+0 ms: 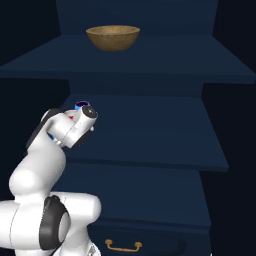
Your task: Gather all objects into one cabinet and sort the glasses and bowls to opposite sides.
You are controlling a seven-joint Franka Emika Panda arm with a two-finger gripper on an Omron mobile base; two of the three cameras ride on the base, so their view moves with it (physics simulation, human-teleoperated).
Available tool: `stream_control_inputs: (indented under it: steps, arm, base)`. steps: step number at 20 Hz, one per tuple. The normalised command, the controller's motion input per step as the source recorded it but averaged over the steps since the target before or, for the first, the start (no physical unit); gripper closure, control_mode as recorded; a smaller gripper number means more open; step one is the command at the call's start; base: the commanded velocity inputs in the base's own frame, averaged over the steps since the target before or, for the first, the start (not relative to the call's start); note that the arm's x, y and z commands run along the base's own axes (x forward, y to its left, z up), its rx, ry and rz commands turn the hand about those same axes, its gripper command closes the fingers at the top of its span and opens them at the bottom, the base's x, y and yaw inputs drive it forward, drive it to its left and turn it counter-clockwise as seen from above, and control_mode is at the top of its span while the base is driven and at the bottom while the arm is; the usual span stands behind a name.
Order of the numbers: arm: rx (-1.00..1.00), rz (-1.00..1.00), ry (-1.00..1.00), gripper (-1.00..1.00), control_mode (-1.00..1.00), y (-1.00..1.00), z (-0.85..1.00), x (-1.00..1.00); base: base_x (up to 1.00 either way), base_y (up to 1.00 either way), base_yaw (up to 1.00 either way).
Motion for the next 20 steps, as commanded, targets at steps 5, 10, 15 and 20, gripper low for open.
stream_control_inputs:
  steps: [5,10,15,20]
  arm:
    - [0.0,0.0,0.0,1.0,-1.0,0.0,-0.02,0.23]
    - [0.0,0.0,0.0,-1.0,-1.0,0.0,-0.01,0.05]
    - [0.0,-0.01,-0.03,-1.0,-1.0,-0.03,0.06,-0.08]
    - [0.0,-0.11,-0.03,-1.0,-1.0,-0.37,0.35,-0.51]
  base:
    - [0.0,0.0,0.0]
    - [0.0,0.0,0.0]
    - [0.0,0.0,0.0]
    - [0.0,0.0,0.0]
